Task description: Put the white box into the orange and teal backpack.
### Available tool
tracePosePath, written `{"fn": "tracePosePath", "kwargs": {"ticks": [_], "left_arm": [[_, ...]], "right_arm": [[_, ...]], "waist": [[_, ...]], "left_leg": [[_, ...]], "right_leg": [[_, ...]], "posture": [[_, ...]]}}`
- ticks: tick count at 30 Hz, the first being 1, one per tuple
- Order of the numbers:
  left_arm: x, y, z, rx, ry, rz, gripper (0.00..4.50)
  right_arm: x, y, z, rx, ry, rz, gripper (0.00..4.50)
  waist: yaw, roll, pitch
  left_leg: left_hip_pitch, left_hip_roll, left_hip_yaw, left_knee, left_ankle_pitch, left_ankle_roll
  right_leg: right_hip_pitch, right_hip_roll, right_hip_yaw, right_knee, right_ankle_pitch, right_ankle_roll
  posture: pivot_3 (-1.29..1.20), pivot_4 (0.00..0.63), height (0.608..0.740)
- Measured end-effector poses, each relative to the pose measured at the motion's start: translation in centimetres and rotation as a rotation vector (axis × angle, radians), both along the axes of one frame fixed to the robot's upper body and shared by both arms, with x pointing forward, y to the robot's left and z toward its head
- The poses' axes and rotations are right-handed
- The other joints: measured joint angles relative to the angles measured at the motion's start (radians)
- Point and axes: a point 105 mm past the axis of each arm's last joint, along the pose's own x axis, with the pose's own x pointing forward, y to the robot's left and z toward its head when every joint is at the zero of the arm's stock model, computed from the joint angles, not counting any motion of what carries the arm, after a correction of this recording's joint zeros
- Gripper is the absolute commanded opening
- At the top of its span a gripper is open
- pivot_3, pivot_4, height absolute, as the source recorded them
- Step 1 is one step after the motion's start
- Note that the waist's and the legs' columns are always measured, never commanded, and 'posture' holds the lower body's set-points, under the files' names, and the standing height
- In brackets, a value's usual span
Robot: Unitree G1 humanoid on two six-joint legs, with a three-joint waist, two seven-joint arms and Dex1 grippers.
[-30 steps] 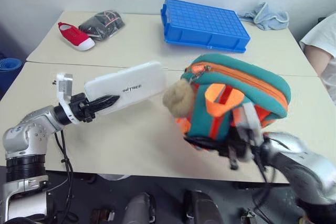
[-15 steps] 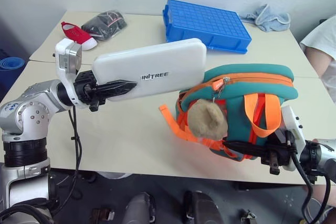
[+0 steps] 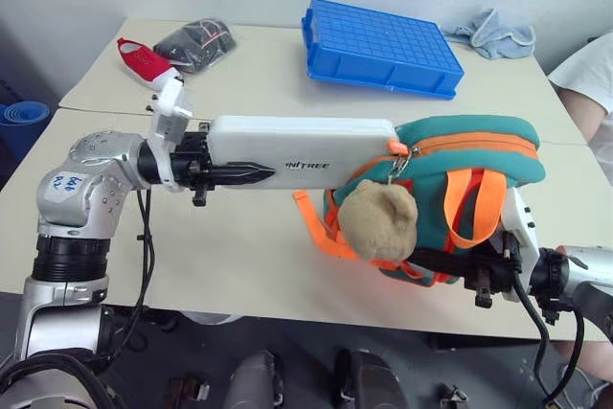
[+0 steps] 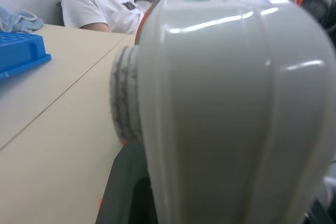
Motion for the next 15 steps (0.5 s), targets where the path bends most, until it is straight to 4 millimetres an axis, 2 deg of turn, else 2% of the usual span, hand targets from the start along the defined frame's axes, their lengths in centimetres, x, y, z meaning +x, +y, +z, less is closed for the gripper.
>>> {"fn": "tracePosePath", "kwargs": {"ticks": [7, 10, 15], "left_arm": [[0.7, -1.1, 0.0, 0.132, -0.173, -0.032, 1.23], [0.4, -2.3, 0.4, 0.126, -0.118, -0.072, 1.23], [-1.7, -4.2, 0.5, 0.214, -0.038, -0.220, 1.23]], "right_arm": [[0.1, 0.0, -0.3, -0.004, 0.002, -0.011, 0.05], [0.3, 0.3, -0.4, 0.006, 0.002, -0.010, 0.05], [0.5, 0.6, -0.4, 0.003, -0.010, 0.005, 0.05]], "waist": [[0.003, 0.000, 0.000], [0.005, -0.001, 0.000], [0.002, -0.001, 0.001]], "left_leg": [[0.000, 0.000, 0.000, 0.001, 0.000, 0.001], [-0.001, 0.000, -0.001, 0.001, 0.000, 0.002], [-0.001, 0.000, -0.001, 0.001, 0.001, 0.002]], "right_leg": [[0.000, 0.000, 0.000, 0.000, 0.000, 0.000], [0.001, -0.001, -0.001, 0.001, 0.000, 0.000], [0.001, 0.001, -0.001, 0.000, 0.000, 0.001]], "posture": [[0.00, 0.150, 0.740], [0.00, 0.150, 0.740], [0.00, 0.150, 0.740]]}}
